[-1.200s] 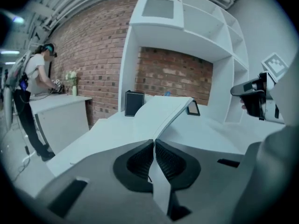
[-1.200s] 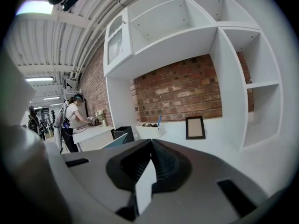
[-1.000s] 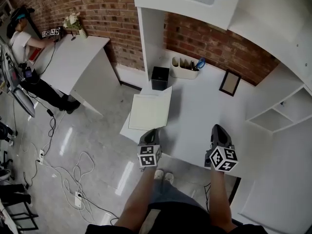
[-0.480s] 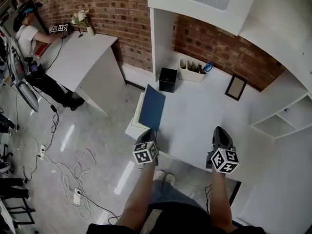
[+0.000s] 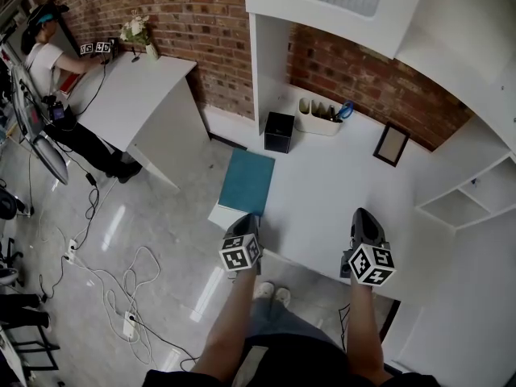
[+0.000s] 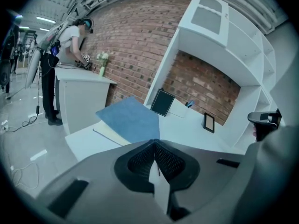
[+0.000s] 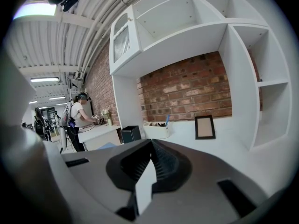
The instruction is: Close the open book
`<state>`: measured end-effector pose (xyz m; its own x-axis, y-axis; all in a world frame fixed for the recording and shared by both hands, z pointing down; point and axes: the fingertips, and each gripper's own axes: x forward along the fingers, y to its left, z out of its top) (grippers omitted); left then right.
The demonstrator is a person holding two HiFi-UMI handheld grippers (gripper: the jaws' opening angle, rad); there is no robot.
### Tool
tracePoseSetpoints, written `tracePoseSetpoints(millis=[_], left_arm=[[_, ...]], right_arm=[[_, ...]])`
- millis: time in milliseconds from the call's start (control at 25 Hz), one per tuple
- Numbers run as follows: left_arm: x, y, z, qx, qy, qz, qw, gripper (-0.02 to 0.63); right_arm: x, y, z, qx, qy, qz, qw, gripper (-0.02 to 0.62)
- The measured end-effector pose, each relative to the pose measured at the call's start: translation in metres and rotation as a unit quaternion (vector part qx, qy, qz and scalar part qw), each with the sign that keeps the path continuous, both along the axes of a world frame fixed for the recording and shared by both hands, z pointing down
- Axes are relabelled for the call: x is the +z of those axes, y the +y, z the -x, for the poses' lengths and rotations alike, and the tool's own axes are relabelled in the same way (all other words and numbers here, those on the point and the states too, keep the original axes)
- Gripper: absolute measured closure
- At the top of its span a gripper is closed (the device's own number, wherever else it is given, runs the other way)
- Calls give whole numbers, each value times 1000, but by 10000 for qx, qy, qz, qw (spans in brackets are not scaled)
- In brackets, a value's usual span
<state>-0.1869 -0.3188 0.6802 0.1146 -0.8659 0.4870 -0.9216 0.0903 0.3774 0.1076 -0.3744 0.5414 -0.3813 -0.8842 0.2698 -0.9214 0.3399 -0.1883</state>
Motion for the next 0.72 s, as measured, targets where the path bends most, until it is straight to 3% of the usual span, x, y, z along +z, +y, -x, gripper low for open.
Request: tracePoseSetpoints(millis=[160,320,560,720], left_arm=[[-26,-10,-4,204,-197,-356,9990,597],[-70,-29,-11,558,-654,-878,9924,597],[-156,-56,-32,1170,-1457,-1759,9665,597],[-209,-68,-51,1411,-1595,-2231,9512,597]], right_arm=[[-4,1,0,37,-78,-69,9999,597],[-14,0,-2,122,-186,-212,9995,597],[-43,-2,-14,336,-362,-567,9972,597],[-70,-1,-24,434,-378,-904,9942,597]])
